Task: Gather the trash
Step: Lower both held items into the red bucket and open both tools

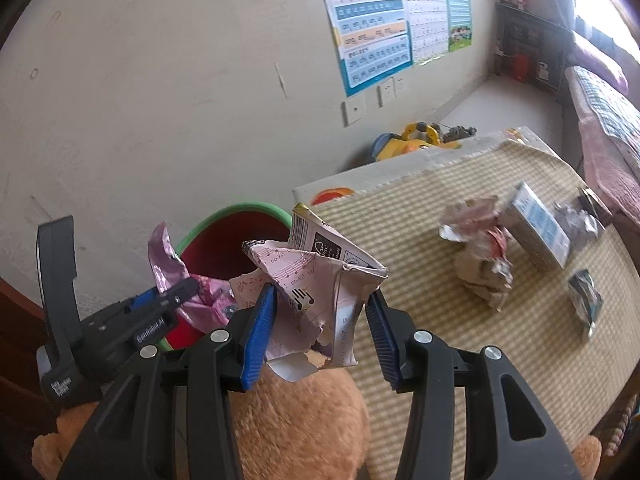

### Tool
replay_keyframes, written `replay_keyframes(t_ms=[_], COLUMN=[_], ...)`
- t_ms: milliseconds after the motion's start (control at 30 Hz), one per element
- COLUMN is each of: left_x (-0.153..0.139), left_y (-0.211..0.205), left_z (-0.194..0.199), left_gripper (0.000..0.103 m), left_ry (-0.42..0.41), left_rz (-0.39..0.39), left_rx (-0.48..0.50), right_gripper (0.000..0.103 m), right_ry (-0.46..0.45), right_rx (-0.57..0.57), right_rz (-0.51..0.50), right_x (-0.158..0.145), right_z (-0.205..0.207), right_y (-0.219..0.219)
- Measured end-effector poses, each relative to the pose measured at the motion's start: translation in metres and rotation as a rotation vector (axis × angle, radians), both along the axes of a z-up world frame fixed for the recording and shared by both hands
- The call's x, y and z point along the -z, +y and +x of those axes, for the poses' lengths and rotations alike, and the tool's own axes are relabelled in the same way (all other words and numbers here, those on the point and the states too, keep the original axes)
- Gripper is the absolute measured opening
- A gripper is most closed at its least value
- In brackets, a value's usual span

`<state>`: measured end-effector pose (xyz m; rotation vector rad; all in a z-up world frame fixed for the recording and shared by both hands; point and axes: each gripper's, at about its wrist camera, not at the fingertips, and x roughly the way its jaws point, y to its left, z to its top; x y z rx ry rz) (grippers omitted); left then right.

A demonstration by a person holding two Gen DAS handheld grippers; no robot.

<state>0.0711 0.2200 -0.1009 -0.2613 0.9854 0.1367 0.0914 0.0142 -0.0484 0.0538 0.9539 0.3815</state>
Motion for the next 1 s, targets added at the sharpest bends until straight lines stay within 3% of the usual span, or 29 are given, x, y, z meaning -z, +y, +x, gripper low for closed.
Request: replay_keyframes(t_ms=[700,767,833,900,1000], left_x=[0.027,0.028,0.028,0.028,0.029], left_y=[0.035,0.036,0.036,0.036,0.035], left_z=[0.004,0.004,0.007,0.005,0.005], left_gripper=[0.034,0.039,0.056,0.061,0.062], left_ry=[0.073,0.077,0.082,0.074,0.08], left_rz=[-0.002,-0.006,-0.018,-0.014,-0.006], left_rx=[-0.05,-0.049,-0.055,-0.07,-0.068], right_gripper=[0.046,0.046,0.047,0.06,0.06], right_ry=[0.048,0.06,0.082,0.099,0.11], right_rx=[-0.129,-0.136,-0.139,-0.136,-0.121], right_rz=[0.012,0.026,0.05,0.078,0.092], right_x=[0.017,0.019,0.023,0.024,0.025], right_z=[0.04,0.041,0.043,0.043,0.043], right_y=[0.073,0.075,0.076,0.074,0.072])
